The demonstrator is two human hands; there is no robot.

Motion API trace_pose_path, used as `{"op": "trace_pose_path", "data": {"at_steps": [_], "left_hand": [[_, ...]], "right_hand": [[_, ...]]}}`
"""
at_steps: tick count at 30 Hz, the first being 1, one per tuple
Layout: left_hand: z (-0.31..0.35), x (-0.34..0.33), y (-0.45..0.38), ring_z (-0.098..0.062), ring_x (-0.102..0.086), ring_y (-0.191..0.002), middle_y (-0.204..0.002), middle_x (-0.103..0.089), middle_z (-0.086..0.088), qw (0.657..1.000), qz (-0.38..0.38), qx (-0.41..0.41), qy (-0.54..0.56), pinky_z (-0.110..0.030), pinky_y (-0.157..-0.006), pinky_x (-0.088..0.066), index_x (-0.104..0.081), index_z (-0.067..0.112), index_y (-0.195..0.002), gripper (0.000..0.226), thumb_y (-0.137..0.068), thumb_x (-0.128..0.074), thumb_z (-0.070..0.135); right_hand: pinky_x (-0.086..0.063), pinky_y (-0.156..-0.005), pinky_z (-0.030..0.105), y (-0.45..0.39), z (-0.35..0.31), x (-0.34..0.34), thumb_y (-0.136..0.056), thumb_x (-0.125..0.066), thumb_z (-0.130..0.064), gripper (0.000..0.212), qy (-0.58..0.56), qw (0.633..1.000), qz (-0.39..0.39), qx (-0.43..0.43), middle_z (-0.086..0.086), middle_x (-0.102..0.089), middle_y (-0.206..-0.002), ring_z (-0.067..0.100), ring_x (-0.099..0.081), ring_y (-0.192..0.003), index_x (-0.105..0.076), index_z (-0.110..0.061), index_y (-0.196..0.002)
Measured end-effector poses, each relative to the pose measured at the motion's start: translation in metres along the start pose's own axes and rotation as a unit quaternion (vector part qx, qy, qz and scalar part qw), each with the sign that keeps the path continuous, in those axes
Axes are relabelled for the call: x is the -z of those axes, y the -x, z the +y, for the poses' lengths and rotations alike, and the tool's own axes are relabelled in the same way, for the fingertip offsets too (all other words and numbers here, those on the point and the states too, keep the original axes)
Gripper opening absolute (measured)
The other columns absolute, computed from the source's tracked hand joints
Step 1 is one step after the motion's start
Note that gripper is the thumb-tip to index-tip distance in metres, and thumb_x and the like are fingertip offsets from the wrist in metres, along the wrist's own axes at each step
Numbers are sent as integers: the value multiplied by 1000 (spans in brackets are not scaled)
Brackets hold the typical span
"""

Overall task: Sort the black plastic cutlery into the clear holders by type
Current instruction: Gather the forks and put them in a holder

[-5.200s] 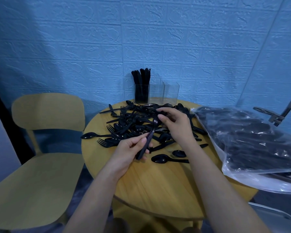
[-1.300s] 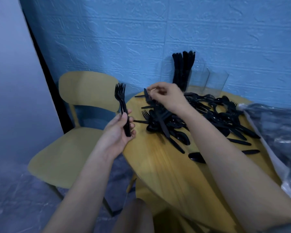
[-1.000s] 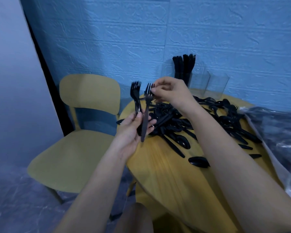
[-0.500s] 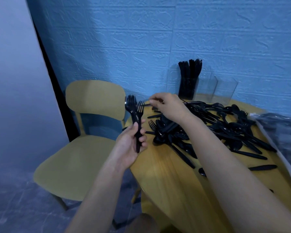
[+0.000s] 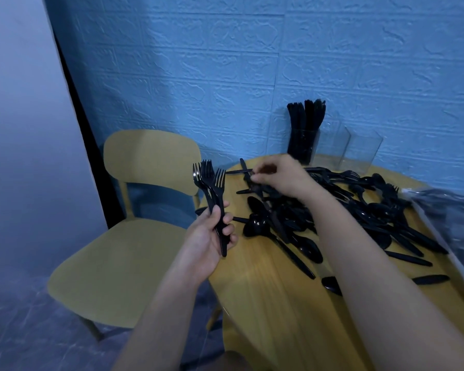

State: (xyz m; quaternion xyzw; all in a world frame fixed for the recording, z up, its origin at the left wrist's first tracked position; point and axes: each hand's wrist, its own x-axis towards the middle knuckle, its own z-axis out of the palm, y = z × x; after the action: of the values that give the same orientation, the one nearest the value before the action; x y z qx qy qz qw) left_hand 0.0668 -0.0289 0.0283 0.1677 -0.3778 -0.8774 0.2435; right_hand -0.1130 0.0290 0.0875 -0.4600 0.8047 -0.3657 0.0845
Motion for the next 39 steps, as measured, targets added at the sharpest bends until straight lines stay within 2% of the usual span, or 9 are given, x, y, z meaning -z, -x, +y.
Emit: {"op": "trace_pose_path", "data": {"at_steps": [4, 8, 13, 17, 21, 25, 30, 34, 39], "left_hand": [[-1, -1, 0, -7, -39, -50, -65, -44, 3, 1000, 4, -15, -8, -19, -47, -41, -53, 12, -102, 17, -100, -38, 20], [-1, -2, -1, -5, -40, -50, -64, -45, 4, 999, 16, -29, -21, -18, -48, -43, -56, 10, -107, 22, -99, -40, 23], [-2, -15, -7, -5, -42, -53, -67, -46, 3, 999, 9, -32, -40, -18, -50, -44, -58, 10, -104, 23, -98, -42, 24], [1, -37, -17, -12, -60, -63, -75, -57, -2, 995, -29, -34, -95, -24, -58, -54, -55, 9, -99, 21, -100, -38, 22], [8, -55, -25, -22, -71, -82, -91, -71, -8, 985, -91, -33, -140, -32, -71, -60, -51, 4, -108, 25, -102, -35, 22], [7, -58, -26, -15, -65, -62, -80, -69, -5, 980, -121, -8, -157, -29, -59, -58, -50, 5, -112, 25, -101, -36, 22], [8, -56, -32, -5, -38, -49, -65, -47, 4, 982, -119, 6, -145, -17, -44, -37, -51, 10, -109, 21, -100, -38, 25], [23, -53, -48, -4, -34, -46, -62, -43, 4, 994, -72, 17, -79, -14, -41, -32, -47, 7, -112, 21, -100, -39, 23], [41, -46, -76, -4, -34, -44, -59, -42, 5, 999, -28, 12, -44, -15, -39, -33, -52, 11, -101, 24, -98, -41, 32]], "right_hand": [[-46, -79, 23, 5, -2, 34, -84, -70, -17, 10, -92, 991, 91, 16, -8, -62, -82, 9, -57, -83, -63, -23, -81], [-50, -70, 20, 9, 1, 54, -86, -68, -11, 17, -151, 976, 153, 29, -5, -61, -77, 8, -57, -73, -60, -23, -78], [-54, -75, 24, 18, -4, 70, -85, -67, -2, 20, -208, 964, 153, 59, -4, -61, -73, 6, -60, -64, -63, -22, -87], [-56, -72, 23, 18, -11, 72, -83, -68, -1, 16, -214, 966, 119, 83, 0, -63, -78, 9, -63, -69, -64, -16, -88], [-57, -76, 38, 12, -12, 62, -81, -72, -6, 22, -188, 973, 103, 90, 1, -65, -79, 18, -64, -75, -64, -26, -79], [-54, -78, 38, 7, -12, 49, -82, -72, -10, 22, -147, 975, 144, 84, -5, -64, -75, 13, -60, -73, -61, -29, -77], [-44, -68, 9, 5, -12, 38, -83, -72, -18, 14, -96, 974, 196, 65, -14, -59, -78, 3, -56, -70, -64, -23, -94], [-45, -65, 12, 5, 1, 41, -87, -67, -24, 19, -92, 973, 209, 18, -15, -60, -83, 4, -57, -75, -66, -21, -106], [-39, -58, 15, -5, 31, 55, -89, -64, -23, 10, -45, 976, 205, -59, -12, -59, -80, 2, -53, -74, -69, -19, -96]]}}
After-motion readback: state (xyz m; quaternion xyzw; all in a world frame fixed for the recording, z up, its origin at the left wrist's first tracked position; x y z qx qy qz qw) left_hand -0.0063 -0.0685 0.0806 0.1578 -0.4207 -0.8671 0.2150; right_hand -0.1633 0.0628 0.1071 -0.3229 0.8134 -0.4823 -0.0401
